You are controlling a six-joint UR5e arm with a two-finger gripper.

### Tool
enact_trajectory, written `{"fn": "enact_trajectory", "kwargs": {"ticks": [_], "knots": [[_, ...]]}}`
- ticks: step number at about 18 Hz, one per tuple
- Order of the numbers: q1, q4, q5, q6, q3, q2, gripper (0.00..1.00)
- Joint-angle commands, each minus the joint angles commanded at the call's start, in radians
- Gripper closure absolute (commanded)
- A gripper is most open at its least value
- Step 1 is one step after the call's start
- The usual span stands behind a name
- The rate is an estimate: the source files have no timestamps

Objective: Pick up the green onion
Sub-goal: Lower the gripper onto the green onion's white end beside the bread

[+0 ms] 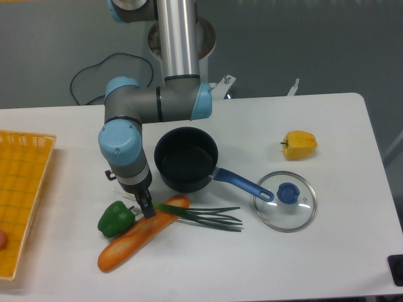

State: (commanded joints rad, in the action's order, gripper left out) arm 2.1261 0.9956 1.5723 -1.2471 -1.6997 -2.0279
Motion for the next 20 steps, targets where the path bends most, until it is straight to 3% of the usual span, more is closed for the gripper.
{"fn": "enact_trajectory", "kwargs": {"ticks": [6,12,15,17,20], "knots": [[-0.009,0.000,0.003,0.025,0.000,-0.008,0.01],[-0.020,0.000,0.008,0.031,0.000,-0.012,0.15],[-0.021,0.000,0.008,0.066,0.000,-0.012,0.30],[-0.025,0.002,0.008,0.069,0.000,-0.014,0.31],[-0.026,0.002,0.008,0.086,0.002,-0.015,0.39]]}}
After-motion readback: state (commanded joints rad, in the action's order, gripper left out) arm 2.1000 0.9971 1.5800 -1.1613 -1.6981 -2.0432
